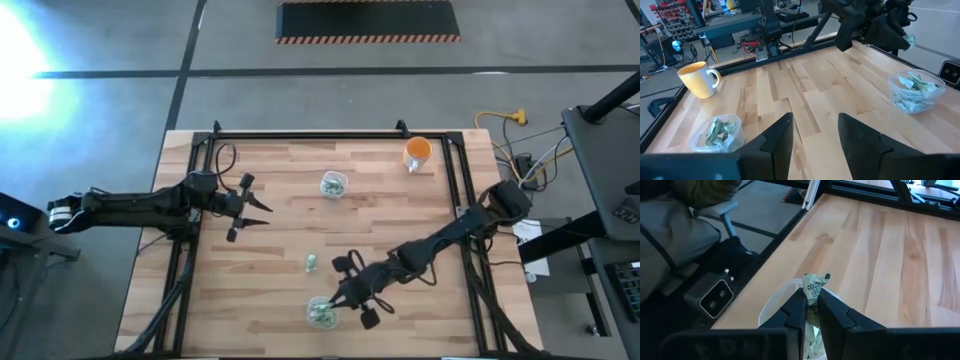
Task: Pick and place items into bin
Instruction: Put the stevia packet into the bottom transparent bin
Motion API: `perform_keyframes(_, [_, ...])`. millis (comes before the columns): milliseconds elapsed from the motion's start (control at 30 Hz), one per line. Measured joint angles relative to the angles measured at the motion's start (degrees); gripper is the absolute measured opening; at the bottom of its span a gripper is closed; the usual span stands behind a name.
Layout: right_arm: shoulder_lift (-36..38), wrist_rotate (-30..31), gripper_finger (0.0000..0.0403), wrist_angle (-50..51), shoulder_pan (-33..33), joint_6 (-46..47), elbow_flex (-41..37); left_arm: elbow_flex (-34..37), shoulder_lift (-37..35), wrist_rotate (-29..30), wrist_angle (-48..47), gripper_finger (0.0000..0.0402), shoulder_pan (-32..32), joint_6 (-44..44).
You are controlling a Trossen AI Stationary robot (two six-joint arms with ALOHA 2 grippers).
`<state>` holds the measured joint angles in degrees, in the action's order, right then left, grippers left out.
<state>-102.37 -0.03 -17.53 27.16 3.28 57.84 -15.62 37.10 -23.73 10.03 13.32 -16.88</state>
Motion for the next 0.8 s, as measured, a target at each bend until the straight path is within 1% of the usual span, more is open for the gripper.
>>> perform_keyframes(100, [-1.2,0.0,0.0034,-1.9,0.0,0.0,0.0,0.0,0.0,0.0,0.0,0.014,0.0,0.0])
perform_keyframes(233, [-4.9,-0.6,0.0034,-6.7,-0.1,-0.3,0.0,0.1,0.0,0.0,0.0,0.014,0.0,0.0])
perform_keyframes(400, [-6.3,-4.4,0.0034,-6.7,-1.1,1.6,0.5,0.1,0.0,0.0,0.0,0.014,0.0,0.0])
perform_keyframes(533, [-6.3,-4.8,0.0036,-6.9,-1.1,1.3,1.0,0.1,0.5,0.0,0.0,0.014,0.0,0.0])
perform_keyframes(667, [-6.4,-5.0,0.0055,-6.5,-1.0,1.6,1.0,0.1,1.5,0.0,0.0,0.014,0.0,0.0])
perform_keyframes(800, [-7.1,-5.0,0.0092,-6.6,-1.1,2.0,1.0,0.1,2.6,0.0,0.3,0.014,0.0,0.0])
